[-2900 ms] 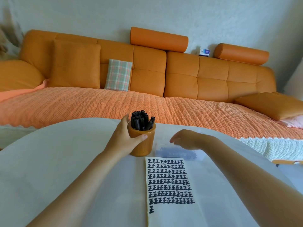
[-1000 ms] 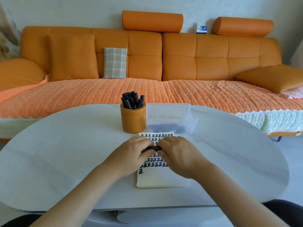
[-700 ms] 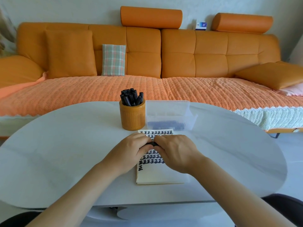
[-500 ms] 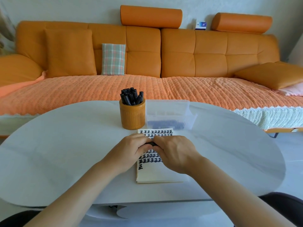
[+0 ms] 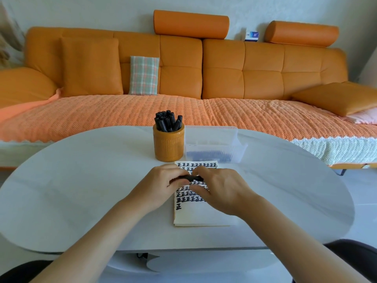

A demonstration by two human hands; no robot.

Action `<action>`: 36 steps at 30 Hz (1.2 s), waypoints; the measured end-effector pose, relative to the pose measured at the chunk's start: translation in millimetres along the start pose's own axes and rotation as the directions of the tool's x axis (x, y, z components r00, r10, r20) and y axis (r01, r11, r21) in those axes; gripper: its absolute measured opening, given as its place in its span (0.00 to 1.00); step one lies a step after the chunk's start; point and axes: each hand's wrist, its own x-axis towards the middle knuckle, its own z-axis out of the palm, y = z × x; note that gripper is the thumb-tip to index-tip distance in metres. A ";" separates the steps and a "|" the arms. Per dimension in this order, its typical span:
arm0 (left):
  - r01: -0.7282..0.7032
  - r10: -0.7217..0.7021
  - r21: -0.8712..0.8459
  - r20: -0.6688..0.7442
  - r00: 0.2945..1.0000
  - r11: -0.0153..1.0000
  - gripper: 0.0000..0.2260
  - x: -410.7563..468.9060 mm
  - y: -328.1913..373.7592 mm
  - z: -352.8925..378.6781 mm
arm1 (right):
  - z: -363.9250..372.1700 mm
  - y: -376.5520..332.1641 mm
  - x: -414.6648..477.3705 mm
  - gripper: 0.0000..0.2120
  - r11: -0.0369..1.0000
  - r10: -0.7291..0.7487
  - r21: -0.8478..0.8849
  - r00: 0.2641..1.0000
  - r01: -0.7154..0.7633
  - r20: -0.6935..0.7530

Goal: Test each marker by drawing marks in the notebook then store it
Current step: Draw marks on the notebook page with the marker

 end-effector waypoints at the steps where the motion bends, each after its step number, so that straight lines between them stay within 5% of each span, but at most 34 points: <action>1: 0.017 -0.017 0.013 -0.012 1.000 1.000 0.07 -0.8 -1.8 -0.1 | -0.6 -0.8 -1.4 0.18 1.000 0.009 0.011 1.000 -0.009 -0.011; 8: 0.165 -0.147 0.095 -0.171 0.974 0.982 0.10 -10.2 -19.1 -0.1 | -10.1 5.2 -5.6 0.13 0.865 0.189 0.467 0.981 -0.183 0.033; 11: 0.219 -0.190 0.151 -0.182 0.965 0.964 0.08 -15.0 -25.1 2.9 | -10.5 -1.7 -6.7 0.19 0.484 0.315 0.817 0.934 -0.313 0.171; 13: 0.235 -0.206 0.165 -0.173 0.963 0.958 0.08 -17.7 -26.9 5.1 | -9.4 -4.0 -10.3 0.23 0.328 0.276 0.891 0.934 -0.313 0.227; 16: 0.243 -0.219 0.194 -0.139 0.966 0.950 0.07 -21.3 -27.0 8.9 | -3.4 -8.0 -16.7 0.24 0.323 0.167 0.906 0.958 -0.275 0.231; 19: 0.226 -0.206 0.234 -0.110 0.972 0.946 0.07 -23.7 -26.5 12.2 | -0.5 -18.7 -21.7 0.07 0.392 0.166 0.896 0.974 -0.208 0.153; 23: 0.215 -0.199 0.263 -0.087 0.976 0.941 0.07 -23.4 -28.6 14.7 | 4.8 -24.3 -22.2 0.13 0.284 0.272 0.919 0.942 -0.275 0.197; 28: 0.182 -0.161 0.252 -0.102 0.982 0.951 0.09 -23.3 -28.3 15.1 | 15.2 -27.2 -20.8 0.04 0.322 0.289 0.906 0.940 -0.274 0.181; 36: 0.146 -0.112 0.355 -0.115 0.987 0.924 0.10 -23.9 -24.9 15.7 | 29.6 -26.5 -17.9 0.09 0.423 0.316 0.852 0.931 -0.309 0.180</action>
